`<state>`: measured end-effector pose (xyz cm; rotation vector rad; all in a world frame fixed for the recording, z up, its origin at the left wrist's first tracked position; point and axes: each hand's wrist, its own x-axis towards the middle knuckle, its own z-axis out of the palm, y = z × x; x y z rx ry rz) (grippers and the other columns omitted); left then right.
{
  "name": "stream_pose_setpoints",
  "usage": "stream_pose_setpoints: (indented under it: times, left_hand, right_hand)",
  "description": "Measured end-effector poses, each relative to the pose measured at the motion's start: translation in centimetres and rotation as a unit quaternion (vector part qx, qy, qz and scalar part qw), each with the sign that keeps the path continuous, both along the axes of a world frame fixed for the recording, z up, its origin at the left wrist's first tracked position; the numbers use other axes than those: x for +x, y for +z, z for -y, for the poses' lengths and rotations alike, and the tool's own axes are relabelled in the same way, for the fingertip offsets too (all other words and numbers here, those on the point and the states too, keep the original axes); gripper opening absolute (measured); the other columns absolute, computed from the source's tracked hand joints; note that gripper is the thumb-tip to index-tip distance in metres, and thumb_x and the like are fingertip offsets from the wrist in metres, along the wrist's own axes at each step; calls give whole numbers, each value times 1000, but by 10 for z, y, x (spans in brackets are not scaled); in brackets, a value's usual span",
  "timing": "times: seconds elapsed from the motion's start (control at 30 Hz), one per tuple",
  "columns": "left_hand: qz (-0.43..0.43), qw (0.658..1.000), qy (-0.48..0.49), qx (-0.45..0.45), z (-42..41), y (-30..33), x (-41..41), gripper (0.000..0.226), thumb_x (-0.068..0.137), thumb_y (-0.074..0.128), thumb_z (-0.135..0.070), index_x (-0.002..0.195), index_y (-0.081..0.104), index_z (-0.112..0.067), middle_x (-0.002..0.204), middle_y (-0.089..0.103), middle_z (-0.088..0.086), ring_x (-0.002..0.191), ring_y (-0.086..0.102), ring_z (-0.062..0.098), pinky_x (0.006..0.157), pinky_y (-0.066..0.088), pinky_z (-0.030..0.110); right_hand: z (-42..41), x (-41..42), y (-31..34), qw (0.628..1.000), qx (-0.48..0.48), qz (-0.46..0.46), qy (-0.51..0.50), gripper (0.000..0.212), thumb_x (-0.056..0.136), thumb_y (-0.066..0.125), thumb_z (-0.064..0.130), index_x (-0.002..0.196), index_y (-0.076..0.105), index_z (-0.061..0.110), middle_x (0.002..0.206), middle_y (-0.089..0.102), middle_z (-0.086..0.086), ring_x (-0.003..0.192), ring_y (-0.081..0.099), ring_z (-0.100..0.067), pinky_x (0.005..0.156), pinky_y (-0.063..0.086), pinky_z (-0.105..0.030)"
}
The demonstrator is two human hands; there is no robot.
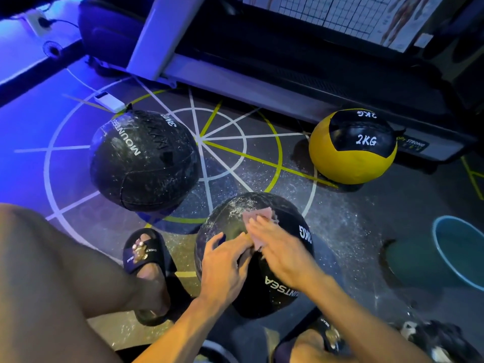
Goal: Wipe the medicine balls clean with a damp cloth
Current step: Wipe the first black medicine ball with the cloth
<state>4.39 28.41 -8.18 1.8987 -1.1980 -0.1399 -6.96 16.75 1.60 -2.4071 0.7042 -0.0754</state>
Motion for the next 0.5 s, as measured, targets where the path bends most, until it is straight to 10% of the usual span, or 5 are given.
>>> stream_pose_setpoints:
  times: [0.13,0.27,0.37,0.5]
  left_hand:
    - [-17,999,14,-27,9,-1,-3,25,97,59,-38,120,70,-40,127,66,-29,124,51,-19,110,38,41]
    - [-3,1000,-7,7,9,3,-1,25,95,62,-24,113,64,-42,109,70,-31,107,61,-12,111,39,46]
    - [-15,1000,-2,-13,12,3,-4,24,99,56,-38,117,72,-39,123,69,-26,121,56,-15,111,41,48]
    - [-1,1000,-8,-15,11,3,-7,22,96,61,-31,114,70,-39,120,70,-28,116,59,-14,108,43,48]
  right_hand:
    - [44,3,4,977,0,1,-212,45,104,34,37,144,55,37,125,70,-14,103,70,-24,86,56,-35]
    - [17,7,1,999,-10,-26,16,47,106,44,12,147,53,31,153,50,-8,129,57,-18,115,37,-29]
    - [52,8,0,992,-17,-16,-122,39,106,38,23,134,58,41,118,71,-8,82,67,-13,84,55,-29]
    - [30,9,4,997,-51,-44,-47,38,105,36,30,131,63,36,121,73,-3,93,70,-13,78,51,-17]
